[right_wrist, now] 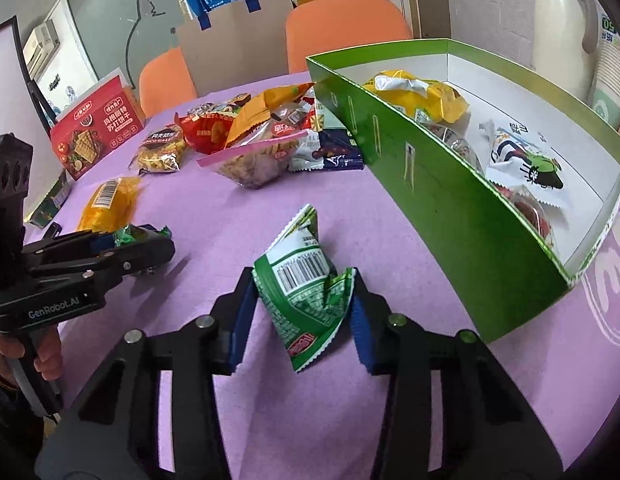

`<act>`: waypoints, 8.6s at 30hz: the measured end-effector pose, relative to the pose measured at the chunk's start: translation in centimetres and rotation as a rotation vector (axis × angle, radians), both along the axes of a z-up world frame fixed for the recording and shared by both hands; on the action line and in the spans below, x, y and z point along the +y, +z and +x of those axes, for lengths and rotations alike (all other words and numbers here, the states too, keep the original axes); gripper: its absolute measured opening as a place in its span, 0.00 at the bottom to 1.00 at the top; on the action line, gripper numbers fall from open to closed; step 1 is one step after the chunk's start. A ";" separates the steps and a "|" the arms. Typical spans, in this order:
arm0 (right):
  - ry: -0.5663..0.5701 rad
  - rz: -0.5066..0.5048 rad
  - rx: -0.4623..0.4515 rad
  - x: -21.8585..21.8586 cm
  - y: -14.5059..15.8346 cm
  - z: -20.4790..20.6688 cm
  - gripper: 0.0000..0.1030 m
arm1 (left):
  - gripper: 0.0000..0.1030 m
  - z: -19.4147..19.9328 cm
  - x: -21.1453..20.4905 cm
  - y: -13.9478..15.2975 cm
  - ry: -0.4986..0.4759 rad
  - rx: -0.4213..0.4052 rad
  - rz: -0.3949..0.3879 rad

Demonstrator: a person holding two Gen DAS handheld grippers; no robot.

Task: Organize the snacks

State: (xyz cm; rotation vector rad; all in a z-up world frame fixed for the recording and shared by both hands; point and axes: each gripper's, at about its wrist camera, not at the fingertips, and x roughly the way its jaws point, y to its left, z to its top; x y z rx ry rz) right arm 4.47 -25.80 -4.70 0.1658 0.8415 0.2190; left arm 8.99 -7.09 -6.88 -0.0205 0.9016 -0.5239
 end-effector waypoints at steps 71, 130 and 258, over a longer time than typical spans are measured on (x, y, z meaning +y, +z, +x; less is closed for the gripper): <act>0.033 -0.039 -0.215 1.5 6.4 -2.1 0.98 | 0.96 -2.4 6.6 5.9 0.262 -0.074 -0.048; -0.060 0.014 -0.129 0.3 5.2 -3.6 0.10 | 0.04 -2.0 5.7 4.1 0.081 0.044 -0.207; -0.206 -0.078 -0.346 -8.9 12.9 -2.8 0.98 | 0.91 1.4 -4.1 12.3 0.027 -0.175 -0.096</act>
